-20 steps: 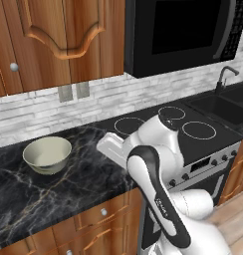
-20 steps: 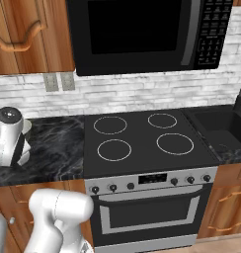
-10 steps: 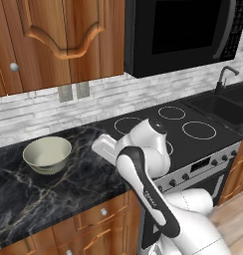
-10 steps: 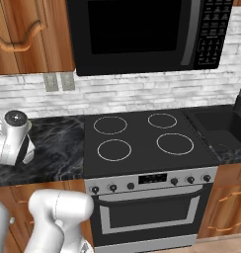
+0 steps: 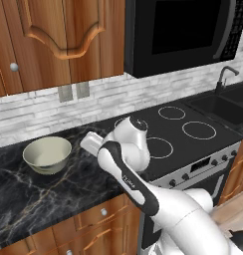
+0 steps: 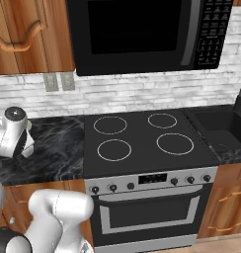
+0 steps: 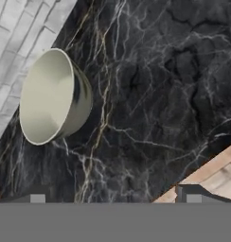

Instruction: Pick the cup and bowl from the counter and place them on the counter next to the sink.

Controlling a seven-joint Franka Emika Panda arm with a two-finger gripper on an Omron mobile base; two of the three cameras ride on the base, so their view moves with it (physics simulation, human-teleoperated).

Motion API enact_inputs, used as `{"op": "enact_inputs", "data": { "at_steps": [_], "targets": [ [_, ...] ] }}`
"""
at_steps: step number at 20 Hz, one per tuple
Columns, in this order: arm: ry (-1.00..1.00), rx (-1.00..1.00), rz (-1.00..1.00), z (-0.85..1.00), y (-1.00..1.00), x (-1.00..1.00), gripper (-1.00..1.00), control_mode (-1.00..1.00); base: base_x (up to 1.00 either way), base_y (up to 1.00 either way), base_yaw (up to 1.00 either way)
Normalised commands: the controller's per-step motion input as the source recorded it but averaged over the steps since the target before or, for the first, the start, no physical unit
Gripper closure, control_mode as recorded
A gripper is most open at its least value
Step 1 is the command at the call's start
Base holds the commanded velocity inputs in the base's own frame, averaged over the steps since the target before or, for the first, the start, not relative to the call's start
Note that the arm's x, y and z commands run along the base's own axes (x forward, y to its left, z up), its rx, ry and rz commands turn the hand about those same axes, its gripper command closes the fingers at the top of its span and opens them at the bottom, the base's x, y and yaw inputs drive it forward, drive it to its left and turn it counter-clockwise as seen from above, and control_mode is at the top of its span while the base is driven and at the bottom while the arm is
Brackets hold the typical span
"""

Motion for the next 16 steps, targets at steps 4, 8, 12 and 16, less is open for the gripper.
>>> {"op": "enact_inputs", "data": {
  "at_steps": [4, 8, 12, 16],
  "targets": [
    [0.0, -0.09, 0.0, 0.0, 0.36, 0.44, -1.0, -1.0, 0.0, 0.0, 0.0],
    [0.0, -0.04, 0.0, 0.0, 0.23, 0.55, -1.0, -1.0, 0.0, 0.0, 0.0],
    [0.0, -0.01, 0.0, 0.0, 0.17, 0.58, -1.0, -1.0, 0.0, 0.0, 0.0],
    [0.01, 0.0, 0.0, -0.07, 0.17, 0.37, -1.0, -1.0, 0.0, 0.0, 0.0]
  ]
}}
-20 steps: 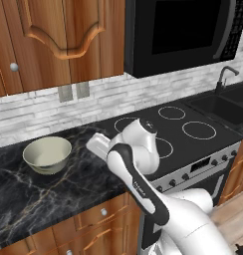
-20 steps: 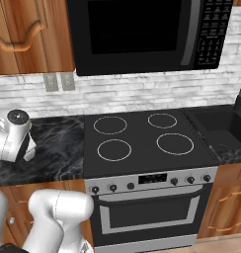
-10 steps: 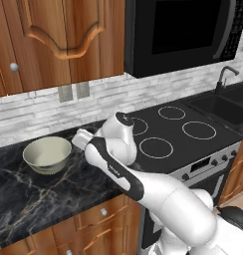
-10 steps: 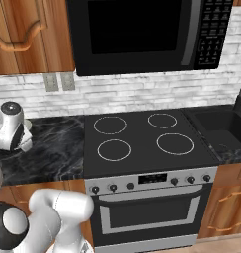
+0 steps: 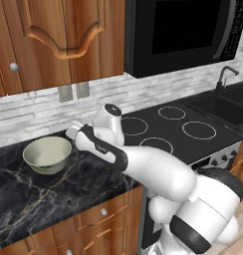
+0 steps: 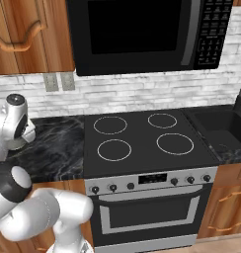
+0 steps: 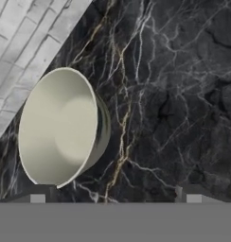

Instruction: Pick the cup and bowl from the counter and place them on the counter next to the sink.

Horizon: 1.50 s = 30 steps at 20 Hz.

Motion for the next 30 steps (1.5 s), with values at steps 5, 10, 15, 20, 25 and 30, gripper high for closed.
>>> {"op": "enact_inputs", "data": {
  "at_steps": [5, 10, 15, 20, 25, 30],
  "targets": [
    [0.0, 0.0, 0.0, -0.11, 0.23, 0.2, -1.0, -1.0, 0.0, 0.0, 0.0],
    [0.0, 0.0, 0.0, -0.17, 0.24, 0.12, -1.0, -1.0, 0.0, 0.0, 0.0],
    [0.0, 0.0, 0.0, -0.19, 0.07, 0.0, -1.0, -1.0, 0.0, 0.0, 0.0],
    [0.0, 0.0, 0.0, -0.13, 0.0, 0.18, -1.0, -1.0, 0.0, 0.0, 0.0],
    [0.0, 0.0, 0.0, -0.09, 0.0, 0.26, -1.0, -1.0, 0.0, 0.0, 0.0],
    [0.0, 0.0, 0.0, -0.09, 0.0, 0.32, -1.0, -1.0, 0.0, 0.0, 0.0]
  ]
}}
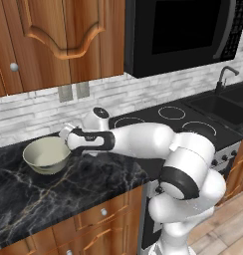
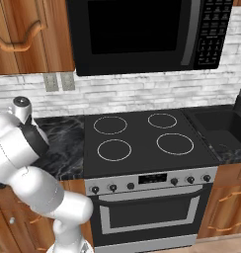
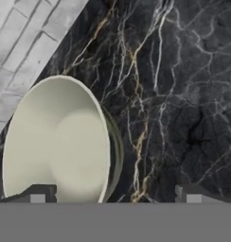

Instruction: Pick the cup and bowl from the counter and place them on the counter next to the sink.

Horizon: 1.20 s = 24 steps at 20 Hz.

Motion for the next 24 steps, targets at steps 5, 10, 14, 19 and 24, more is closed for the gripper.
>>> {"op": "enact_inputs", "data": {
  "at_steps": [5, 10, 14, 19, 24],
  "targets": [
    [0.0, 0.0, 0.0, -0.16, 0.0, 0.22, -1.0, -1.0, 0.0, 0.0, 0.0],
    [0.0, 0.0, 0.0, -0.25, 0.01, 0.07, -1.0, -1.0, 0.0, 0.0, 0.0],
    [0.0, 0.0, 0.0, -0.37, 0.12, 0.02, -1.0, -1.0, 0.0, 0.0, 0.0],
    [0.0, 0.0, 0.0, -0.21, 0.16, 0.09, -1.0, -1.0, 0.0, 0.0, 0.0],
    [0.0, -0.01, 0.0, -0.07, 0.12, 0.11, -1.0, -1.0, 0.0, 0.0, 0.0]
  ]
}}
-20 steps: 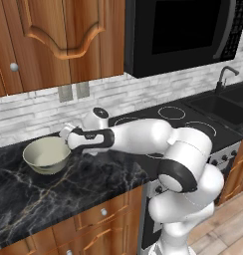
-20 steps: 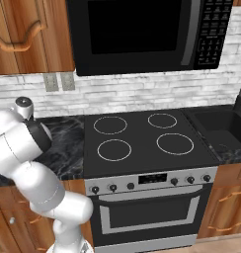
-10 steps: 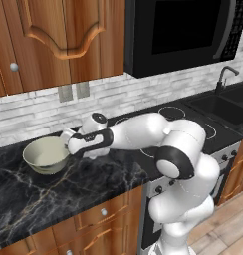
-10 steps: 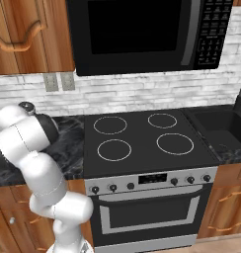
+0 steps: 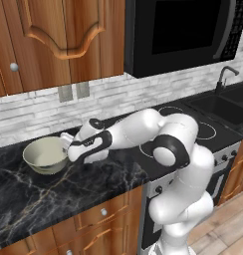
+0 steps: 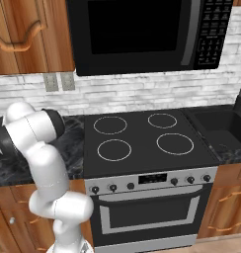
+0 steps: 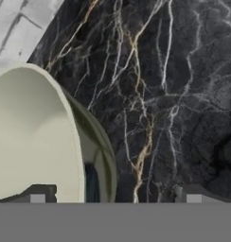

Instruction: Pick the cup and bowl from the counter and place them on the counter next to the sink.

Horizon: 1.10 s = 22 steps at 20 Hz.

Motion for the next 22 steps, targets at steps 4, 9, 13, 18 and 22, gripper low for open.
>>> {"op": "enact_inputs", "data": {
  "at_steps": [4, 9, 13, 18, 22],
  "targets": [
    [0.0, -0.04, 0.0, 0.0, 0.15, 0.16, -1.0, -1.0, 0.0, 0.0, 0.0],
    [0.0, -0.04, 0.0, 0.0, 0.24, 0.08, -1.0, -1.0, 0.0, 0.0, 0.0],
    [0.0, -0.02, 0.0, 0.0, 0.25, 0.04, -1.0, -1.0, 0.0, 0.0, 0.0],
    [0.0, -0.01, 0.0, 0.0, 0.21, 0.01, -1.0, -1.0, 0.0, 0.0, 0.0],
    [0.0, 0.01, 0.0, 0.0, -0.03, 0.0, -1.0, -1.0, 0.0, 0.0, 0.0]
  ]
}}
